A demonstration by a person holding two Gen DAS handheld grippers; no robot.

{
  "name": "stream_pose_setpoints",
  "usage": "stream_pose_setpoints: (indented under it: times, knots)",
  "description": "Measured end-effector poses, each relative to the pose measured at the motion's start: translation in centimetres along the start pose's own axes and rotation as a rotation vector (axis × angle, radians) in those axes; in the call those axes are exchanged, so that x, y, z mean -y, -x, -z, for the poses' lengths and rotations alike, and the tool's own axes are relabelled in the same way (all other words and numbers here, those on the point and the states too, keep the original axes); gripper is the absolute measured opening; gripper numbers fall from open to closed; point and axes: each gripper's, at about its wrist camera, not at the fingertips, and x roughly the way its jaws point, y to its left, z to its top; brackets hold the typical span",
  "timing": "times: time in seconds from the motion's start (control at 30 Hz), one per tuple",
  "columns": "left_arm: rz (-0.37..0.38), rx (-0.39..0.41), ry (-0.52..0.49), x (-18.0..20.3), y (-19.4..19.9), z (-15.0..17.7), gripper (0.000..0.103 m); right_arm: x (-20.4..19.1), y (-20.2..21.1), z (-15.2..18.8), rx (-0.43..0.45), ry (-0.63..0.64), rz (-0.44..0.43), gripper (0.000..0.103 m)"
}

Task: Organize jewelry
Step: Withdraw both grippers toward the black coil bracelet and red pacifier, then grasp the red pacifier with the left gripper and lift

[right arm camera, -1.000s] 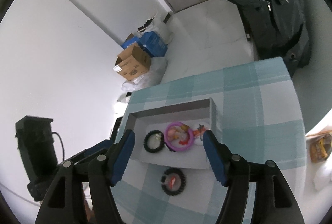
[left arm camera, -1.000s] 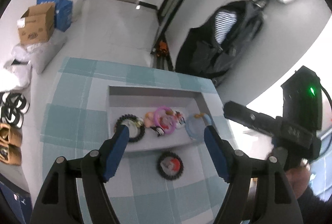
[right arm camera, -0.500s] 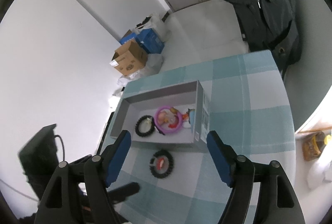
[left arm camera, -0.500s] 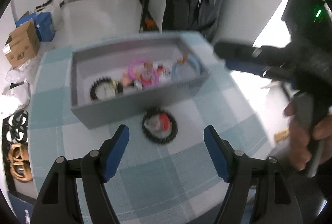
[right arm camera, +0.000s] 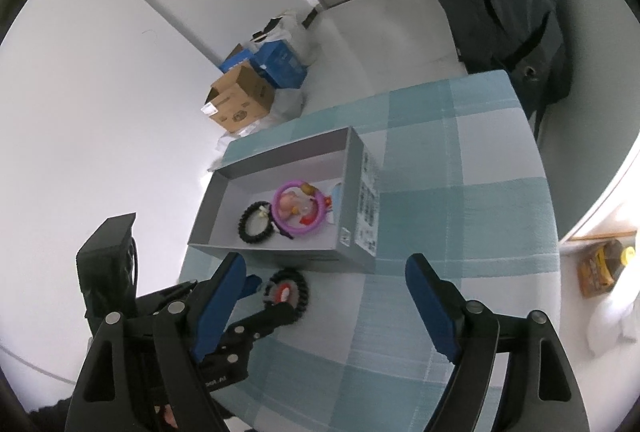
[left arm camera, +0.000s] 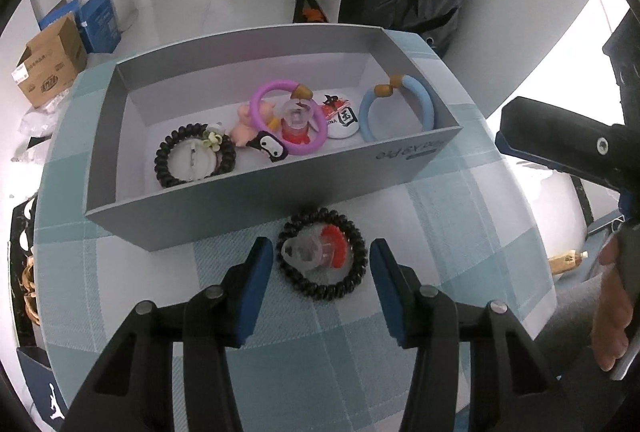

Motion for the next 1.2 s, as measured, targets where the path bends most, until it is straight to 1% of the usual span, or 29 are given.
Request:
stream_pose_setpoints:
  times: [0.1, 0.17, 0.33, 0.43, 0.47, 0.67, 0.77, 0.9, 1.13, 1.17, 1.2]
  knots:
    - [-0.029, -0.007, 0.005, 0.4, -0.5, 0.1, 0.044, 0.2, 0.2, 0.0, -0.004, -0.005, -0.002, 0.082]
    - [-0.023, -0.01, 0.009, 0.2, -0.8, -0.3, 0.043, 0.2, 0.3, 0.1, -0.008, 0.001, -0.005, 0.082]
    - [-0.042, -0.006, -0.005, 0.6, -0.7, -0.4, 0.04, 0.1, 0.4, 0.2, -0.01, 0.011, -0.002, 0.082]
    - [-0.034, -0.002, 0.007, 0.5, -0.5, -0.4, 0.032, 0.2, 0.4, 0.2, -0.01, 0.008, 0.001, 0.082]
    - [-0.033, -0.001, 0.008, 0.4, -0.4, -0.4, 0.023, 0.2, 0.5, 0.2, -0.011, 0.005, 0.001, 0.082]
    - [-0.015, 0.0, 0.011, 0.3, -0.2, -0.2, 0.023, -0.1, 0.3, 0.3, -0.016, 0.009, 0.006, 0.082]
    - [0.009, 0.009, 0.01, 0.2, 0.3, -0.2, 0.023, -0.2, 0.0, 0.3, -0.023, 0.013, 0.008, 0.082]
    - [0.065, 0.022, 0.024, -0.1, 1.1, 0.0, 0.021, -0.5, -0.7, 0.5, -0.041, 0.014, 0.014, 0.082]
    - [0.182, -0.001, 0.105, -1.9, 1.6, 0.5, 0.021, -0.6, -2.5, 1.3, -0.101, 0.019, 0.042, 0.082]
    - [0.212, -0.012, 0.111, -2.1, 1.5, 0.6, 0.021, -0.6, -2.8, 1.4, -0.111, 0.019, 0.042, 0.082]
    - [0.262, -0.034, 0.12, -2.3, 1.4, 0.7, 0.021, -0.7, -3.1, 1.5, -0.121, 0.021, 0.043, 0.082]
